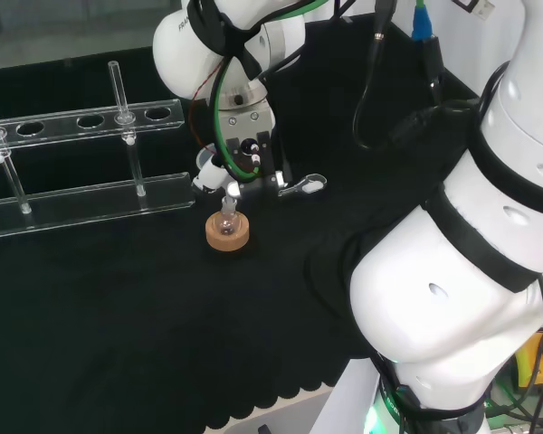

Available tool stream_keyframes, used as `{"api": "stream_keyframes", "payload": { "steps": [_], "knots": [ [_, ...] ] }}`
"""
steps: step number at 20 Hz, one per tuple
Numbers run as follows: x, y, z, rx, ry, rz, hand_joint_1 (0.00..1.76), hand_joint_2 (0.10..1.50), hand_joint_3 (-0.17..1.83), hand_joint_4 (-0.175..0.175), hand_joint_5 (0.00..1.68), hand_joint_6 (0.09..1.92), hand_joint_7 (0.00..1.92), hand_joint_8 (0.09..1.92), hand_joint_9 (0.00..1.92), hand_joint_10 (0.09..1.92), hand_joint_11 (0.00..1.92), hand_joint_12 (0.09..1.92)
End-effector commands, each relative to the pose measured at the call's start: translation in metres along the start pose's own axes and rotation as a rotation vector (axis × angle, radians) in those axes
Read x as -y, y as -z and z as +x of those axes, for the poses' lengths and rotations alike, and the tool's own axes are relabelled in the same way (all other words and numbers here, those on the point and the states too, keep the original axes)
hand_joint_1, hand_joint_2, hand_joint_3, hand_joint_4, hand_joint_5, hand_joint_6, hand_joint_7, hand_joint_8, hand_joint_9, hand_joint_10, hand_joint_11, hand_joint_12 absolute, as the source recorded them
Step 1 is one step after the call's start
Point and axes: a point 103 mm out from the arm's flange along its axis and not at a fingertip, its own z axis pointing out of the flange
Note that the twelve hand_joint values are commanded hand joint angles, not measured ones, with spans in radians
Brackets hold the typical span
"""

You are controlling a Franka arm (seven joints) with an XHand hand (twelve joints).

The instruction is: Place the funnel on the round-bottom flask.

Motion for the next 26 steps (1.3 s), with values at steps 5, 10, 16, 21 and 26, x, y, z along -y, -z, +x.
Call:
{"api": "stream_keyframes", "payload": {
  "steps": [5,10,16,21,26],
  "knots": [
    [-0.006,-0.015,0.001,-0.039,-0.048,-0.038,0.82,0.51,0.82,0.038,0.87,0.73,1.19,0.83,0.93,0.31,0.00,1.23],
    [-0.006,-0.026,0.006,-0.068,-0.064,-0.038,0.82,0.51,0.82,0.037,0.87,0.73,1.19,0.83,0.93,0.31,0.00,1.24],
    [-0.004,-0.029,0.007,-0.099,-0.055,-0.020,0.82,0.51,0.82,0.036,0.87,0.73,1.19,0.83,0.93,0.31,0.00,1.24],
    [-0.001,-0.015,0.003,-0.156,-0.008,0.035,0.48,0.55,0.42,-0.013,0.45,0.23,0.76,0.47,0.63,0.39,0.00,1.15],
    [0.002,-0.004,0.000,-0.181,0.021,0.085,0.31,0.61,0.12,-0.015,0.18,0.09,0.26,0.51,0.14,0.77,0.00,1.01]
  ]
}}
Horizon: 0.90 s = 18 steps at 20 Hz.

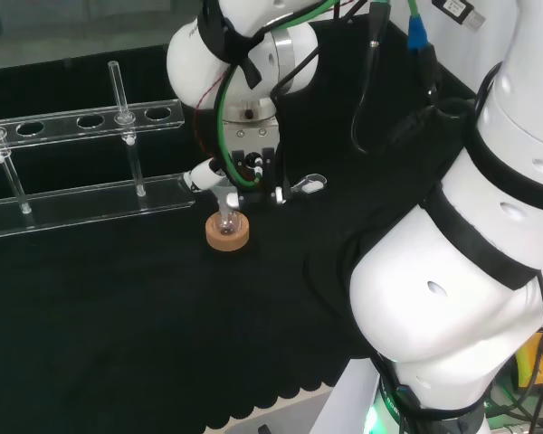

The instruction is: Place the funnel on the round-bottom flask.

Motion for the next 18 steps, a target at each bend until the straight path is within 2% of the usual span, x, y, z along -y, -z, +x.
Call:
{"api": "stream_keyframes", "payload": {
  "steps": [1,4,8,14,18],
  "knots": [
    [0.004,0.019,-0.001,-0.041,0.025,0.051,0.30,0.61,0.09,-0.020,0.11,0.09,0.20,0.53,0.07,0.80,0.00,1.00],
    [0.008,0.028,-0.001,-0.019,0.024,0.041,0.26,0.60,0.06,-0.030,0.01,0.09,0.08,0.58,0.01,0.73,0.00,0.98],
    [0.015,0.051,-0.004,0.012,0.020,0.009,0.26,0.60,0.04,-0.039,0.00,0.09,0.03,0.60,0.00,0.65,0.00,0.95],
    [0.027,0.079,-0.007,0.029,0.030,-0.023,0.26,0.61,0.04,-0.045,0.00,0.09,0.02,0.60,0.00,0.64,0.00,0.94],
    [0.036,0.095,-0.013,0.042,0.060,-0.019,0.27,0.62,0.03,-0.042,0.00,0.09,0.04,0.62,0.00,0.70,0.00,0.91]
  ]
}}
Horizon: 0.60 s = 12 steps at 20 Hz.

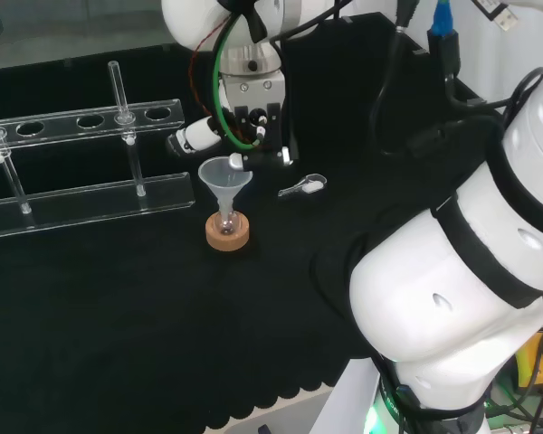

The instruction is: Place the funnel on the round-bottom flask.

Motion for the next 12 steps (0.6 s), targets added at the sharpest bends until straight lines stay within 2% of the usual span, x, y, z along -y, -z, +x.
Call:
{"api": "stream_keyframes", "payload": {
  "steps": [1,4,12],
  "knots": [
    [0.014,0.026,-0.009,0.032,0.035,0.001,0.28,0.62,0.03,-0.040,0.00,0.09,0.04,0.62,0.00,0.71,0.00,0.91],
    [0.016,0.038,-0.014,0.061,0.042,0.033,0.28,0.63,0.03,-0.040,0.01,0.09,0.05,0.63,0.00,0.72,0.00,0.90],
    [0.016,0.051,-0.012,0.078,0.030,0.042,0.30,0.64,0.04,-0.041,0.03,0.09,0.06,0.63,0.00,0.74,0.00,0.90]
  ]
}}
